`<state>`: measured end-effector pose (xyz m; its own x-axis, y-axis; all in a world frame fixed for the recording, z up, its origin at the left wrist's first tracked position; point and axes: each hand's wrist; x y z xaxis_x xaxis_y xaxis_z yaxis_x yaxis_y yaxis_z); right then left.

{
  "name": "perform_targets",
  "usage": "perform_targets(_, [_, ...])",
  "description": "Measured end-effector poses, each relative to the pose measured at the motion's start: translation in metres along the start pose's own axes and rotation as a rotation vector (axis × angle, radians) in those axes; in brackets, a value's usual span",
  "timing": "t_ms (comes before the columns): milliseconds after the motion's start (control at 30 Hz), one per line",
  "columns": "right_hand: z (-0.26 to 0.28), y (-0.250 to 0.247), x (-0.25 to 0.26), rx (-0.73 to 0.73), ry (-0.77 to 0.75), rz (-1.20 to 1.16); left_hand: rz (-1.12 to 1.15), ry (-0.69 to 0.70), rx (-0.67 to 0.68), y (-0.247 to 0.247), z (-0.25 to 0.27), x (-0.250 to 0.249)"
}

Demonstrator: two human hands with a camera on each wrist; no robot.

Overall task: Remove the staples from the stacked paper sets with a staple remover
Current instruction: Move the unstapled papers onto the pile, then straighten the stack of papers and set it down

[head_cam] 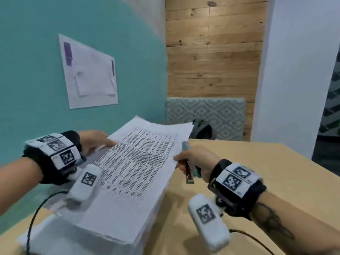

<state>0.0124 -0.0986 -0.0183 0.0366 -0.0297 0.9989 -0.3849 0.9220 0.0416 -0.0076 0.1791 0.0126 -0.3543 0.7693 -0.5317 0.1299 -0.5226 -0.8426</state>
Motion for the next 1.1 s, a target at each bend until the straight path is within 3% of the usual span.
perform_targets(200, [-0.041, 0.041, -0.072, 0.087, 0.275, 0.186, -0.214, -0.258, 0.104, 0.047, -0.029, 0.079])
perform_targets(400, [-0.061, 0.045, -0.083, 0.069, 0.311, 0.435, -0.319, -0.256, 0.165, 0.066, -0.043, 0.094])
perform_targets(567, [-0.056, 0.043, -0.08, 0.01, 0.316, 0.52, -0.405, -0.267, 0.132, 0.065, -0.039, 0.087])
perform_targets(700, [-0.052, 0.041, -0.084, 0.001, 0.306, 0.528, -0.428, -0.267, 0.143, 0.064, -0.038, 0.09])
perform_targets(867, [-0.048, 0.037, -0.083, -0.042, 0.237, 0.435, -0.304, -0.37, 0.172, 0.064, -0.026, 0.094])
perform_targets(1100, [-0.025, 0.032, -0.081, 0.162, 0.31, 0.316, -0.366, -0.378, 0.253, 0.063, -0.02, 0.102])
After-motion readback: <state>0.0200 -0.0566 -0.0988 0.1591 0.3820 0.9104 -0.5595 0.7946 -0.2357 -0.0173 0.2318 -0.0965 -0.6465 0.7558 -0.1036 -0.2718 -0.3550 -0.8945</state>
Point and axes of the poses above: each hand's wrist, its own z-axis away from the middle knuckle, its own y-axis out of the palm, x = y × z, and after that the axes turned 10 degrees about -z, right-handed
